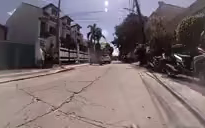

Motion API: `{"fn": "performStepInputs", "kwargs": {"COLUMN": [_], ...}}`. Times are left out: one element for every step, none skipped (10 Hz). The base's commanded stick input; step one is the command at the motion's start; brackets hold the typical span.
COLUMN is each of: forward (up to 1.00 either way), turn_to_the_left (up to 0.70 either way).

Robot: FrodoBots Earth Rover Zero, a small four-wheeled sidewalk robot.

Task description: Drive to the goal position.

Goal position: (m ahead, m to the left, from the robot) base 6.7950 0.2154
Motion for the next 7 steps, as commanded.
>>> {"fn": "performStepInputs", "kwargs": {"forward": [0.85, 0.85, 0.85, 0.85, 0.85, 0.85, 0.85], "turn_to_the_left": [0.0, 0.0, 0.0, 0.0, 0.0, 0.0, 0.0]}}
